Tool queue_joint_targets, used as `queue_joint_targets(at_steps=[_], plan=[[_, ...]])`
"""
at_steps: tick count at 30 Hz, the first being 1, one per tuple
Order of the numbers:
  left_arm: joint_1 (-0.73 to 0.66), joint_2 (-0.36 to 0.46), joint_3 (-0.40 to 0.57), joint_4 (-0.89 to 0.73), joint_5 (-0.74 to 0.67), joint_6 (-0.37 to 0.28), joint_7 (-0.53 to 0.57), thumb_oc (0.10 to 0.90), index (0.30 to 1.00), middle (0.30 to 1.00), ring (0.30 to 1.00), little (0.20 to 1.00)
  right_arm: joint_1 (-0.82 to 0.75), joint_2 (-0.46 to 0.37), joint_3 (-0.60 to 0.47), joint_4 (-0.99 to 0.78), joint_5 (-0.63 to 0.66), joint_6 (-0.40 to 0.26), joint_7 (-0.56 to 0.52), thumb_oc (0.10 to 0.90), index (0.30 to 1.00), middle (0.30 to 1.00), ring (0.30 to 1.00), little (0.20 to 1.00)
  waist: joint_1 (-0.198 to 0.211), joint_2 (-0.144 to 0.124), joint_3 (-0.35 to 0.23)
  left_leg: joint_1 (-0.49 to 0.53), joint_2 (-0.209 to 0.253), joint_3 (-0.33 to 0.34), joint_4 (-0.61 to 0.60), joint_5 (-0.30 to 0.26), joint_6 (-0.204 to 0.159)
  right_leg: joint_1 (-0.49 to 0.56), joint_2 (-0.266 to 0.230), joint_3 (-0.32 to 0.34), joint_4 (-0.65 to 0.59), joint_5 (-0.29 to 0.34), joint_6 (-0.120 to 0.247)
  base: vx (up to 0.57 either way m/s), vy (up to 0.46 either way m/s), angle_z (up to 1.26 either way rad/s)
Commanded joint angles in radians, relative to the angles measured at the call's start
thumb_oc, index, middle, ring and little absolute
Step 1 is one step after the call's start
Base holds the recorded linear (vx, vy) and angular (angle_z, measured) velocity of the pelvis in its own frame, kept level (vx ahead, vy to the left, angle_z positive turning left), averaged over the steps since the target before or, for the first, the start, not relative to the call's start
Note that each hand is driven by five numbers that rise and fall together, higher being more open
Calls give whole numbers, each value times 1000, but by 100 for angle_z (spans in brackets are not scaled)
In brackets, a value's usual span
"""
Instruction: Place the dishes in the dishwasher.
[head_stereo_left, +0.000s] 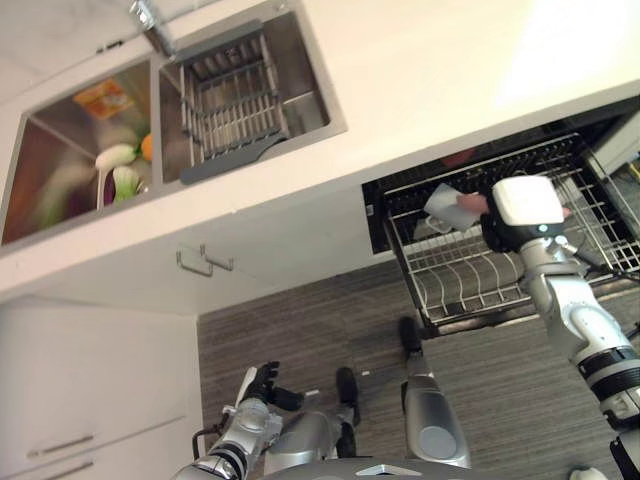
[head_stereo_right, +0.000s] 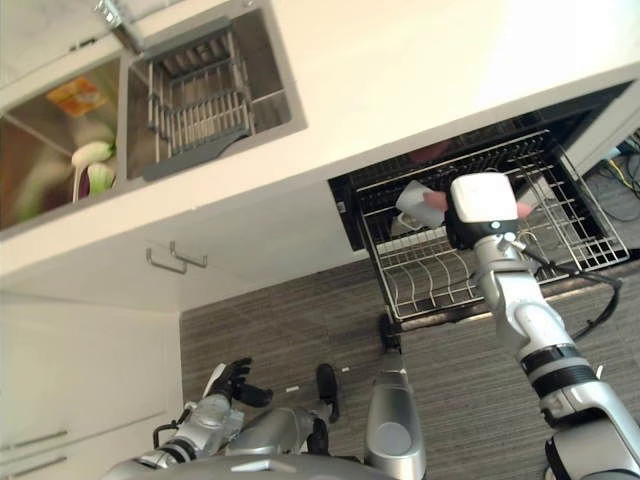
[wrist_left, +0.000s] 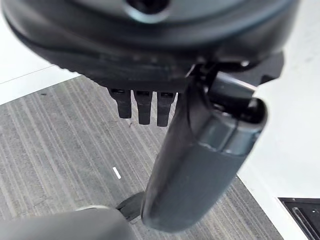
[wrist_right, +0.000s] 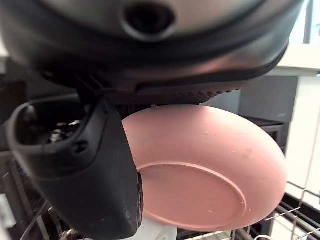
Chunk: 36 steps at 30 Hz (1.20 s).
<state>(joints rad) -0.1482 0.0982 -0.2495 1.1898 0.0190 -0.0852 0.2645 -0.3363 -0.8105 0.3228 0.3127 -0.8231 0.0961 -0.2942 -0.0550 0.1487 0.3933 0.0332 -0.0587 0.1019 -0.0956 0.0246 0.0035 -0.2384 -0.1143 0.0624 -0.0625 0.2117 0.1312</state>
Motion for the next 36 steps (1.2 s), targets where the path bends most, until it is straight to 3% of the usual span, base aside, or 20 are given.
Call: queue_joint_targets(at_steps=[1, 2, 3, 8, 12, 16, 18, 20, 21, 25, 26, 27, 29, 32, 33, 34, 35, 36], plan=[[102, 41, -6, 72, 20, 18, 18, 800, 900, 900, 900, 900, -8, 50, 40, -89, 29, -45, 6, 400, 300, 300, 300, 300, 20, -97, -78, -40, -92, -19, 8, -59, -26, 29, -180, 52, -10, 53, 131, 4, 17, 18], [102, 41, -6, 72, 20, 18, 18, 800, 900, 900, 900, 900, -8, 50, 40, -89, 29, -45, 6, 400, 300, 300, 300, 300, 20, -97, -78, -40, -92, -19, 8, -59, -26, 29, -180, 52, -10, 53, 131, 0, 0, 0], [103, 41, -6, 70, 22, 18, 17, 800, 900, 900, 900, 900, -11, 61, 41, -98, 34, -42, 10, 800, 900, 900, 900, 900, 22, -100, -80, -39, -92, -21, 8, -58, -26, 30, -181, 48, -9, 53, 131, 5, 6, -6], [111, 51, -1, 57, 30, 13, 5, 800, 900, 900, 900, 900, 8, 85, -9, -178, 34, 28, 119, 800, 900, 900, 900, 900, 23, -142, -103, -29, -86, -18, 8, -63, -25, 38, -182, 42, -8, 53, 131, 5, 0, -4], [118, 59, 6, 52, 36, 17, 4, 800, 900, 900, 900, 900, 67, 74, -88, -267, 48, 40, 143, 800, 900, 900, 900, 900, 18, -163, -115, -22, -82, -14, 8, -67, -24, 42, -180, 41, -8, 51, 131, 0, 0, 0], [125, 71, 36, 54, 38, 21, 7, 800, 900, 900, 900, 900, 172, 89, -271, -440, 104, 80, 138, 800, 900, 900, 900, 900, -7, -195, -132, -12, -72, 5, 8, -73, -24, 37, -163, 55, -8, 51, 131, 12, -6, -7], [136, 75, 60, 52, 31, 21, 13, 800, 900, 900, 900, 900, 288, 107, -461, -547, 132, 121, 75, 800, 900, 900, 900, 900, -40, -222, -146, -2, -62, 29, 8, -80, -23, 30, -143, 79, -8, 50, 131, 23, 0, -14], [136, 76, 56, 52, 32, 21, 13, 800, 900, 900, 900, 900, 298, 109, -468, -555, 133, 123, 77, 800, 900, 900, 900, 900, -36, -222, -147, -1, -62, 30, 8, -81, -23, 30, -142, 79, -7, 50, 131, 11, 8, -40], [141, 75, 69, 54, 22, 16, 18, 800, 900, 900, 900, 900, 405, 168, -591, -507, 205, 156, 3, 800, 900, 900, 900, 900, -58, -235, -153, 8, -60, 42, 8, -86, -21, 26, -130, 102, -4, 49, 131, 17, 14, -63], [141, 82, 78, 55, 17, 15, 12, 800, 900, 900, 900, 900, 507, 225, -653, -401, 256, 200, -11, 800, 900, 900, 900, 900, -68, -244, -156, 15, -61, 46, 8, -93, -18, 21, -124, 116, 5, 43, 131, 8, 3, -26], [142, 83, 75, 55, 17, 15, 12, 800, 900, 900, 900, 900, 509, 226, -654, -399, 259, 199, -13, 800, 900, 900, 900, 900, -65, -245, -157, 16, -61, 46, 8, -93, -18, 21, -124, 116, 6, 42, 131, 0, 6, -17], [144, 86, 74, 48, 16, 12, 9, 800, 900, 900, 900, 900, 545, 291, -671, -314, 325, 224, -32, 800, 900, 900, 900, 900, -67, -243, -157, 18, -64, 42, 8, -98, -15, 15, -125, 119, 15, 39, 131, 9, 10, -9], [147, 94, 69, 34, 19, 13, 4, 800, 900, 900, 900, 900, 579, 344, -665, -259, 354, 242, -13, 800, 900, 900, 900, 900, -66, -240, -157, 19, -69, 36, 8, -100, -13, 10, -131, 115, 22, 36, 131, 8, 7, -2], [156, 97, 47, 22, 25, 10, -1, 800, 900, 900, 900, 900, 558, 383, -618, -108, 424, 215, -30, 800, 900, 900, 900, 900, -58, -229, -156, 18, -76, 26, 8, -101, -11, 9, -143, 107, 27, 35, 131, -2, 21, -8], [156, 91, 30, 24, 29, 6, -2, 800, 900, 900, 900, 900, 495, 386, -550, 26, 471, 152, -62, 486, 429, 429, 429, 429, -50, -213, -151, 17, -81, 17, 8, -100, -11, 6, -151, 100, 31, 37, 131, -8, 40, -11], [156, 91, 30, 24, 29, 6, -2, 800, 900, 900, 900, 900, 495, 386, -550, 26, 471, 152, -62, 486, 429, 429, 429, 429, -50, -213, -151, 17, -81, 17, 8, -100, -11, 6, -151, 100, 31, 37, 131, -21, 41, -3], [153, 83, 26, 27, 29, 5, -3, 800, 900, 900, 900, 900, 456, 385, -512, 72, 489, 111, -51, 400, 300, 300, 300, 300, -49, -203, -145, 15, -85, 13, 8, -98, -11, 5, -156, 95, 34, 38, 131, 0, 0, 0], [153, 83, 26, 27, 29, 5, -3, 800, 900, 900, 900, 900, 456, 385, -512, 72, 489, 111, -51, 400, 300, 300, 300, 300, -49, -203, -145, 15, -85, 13, 8, -98, -11, 5, -156, 95, 34, 38, 131, -30, 57, 1]])
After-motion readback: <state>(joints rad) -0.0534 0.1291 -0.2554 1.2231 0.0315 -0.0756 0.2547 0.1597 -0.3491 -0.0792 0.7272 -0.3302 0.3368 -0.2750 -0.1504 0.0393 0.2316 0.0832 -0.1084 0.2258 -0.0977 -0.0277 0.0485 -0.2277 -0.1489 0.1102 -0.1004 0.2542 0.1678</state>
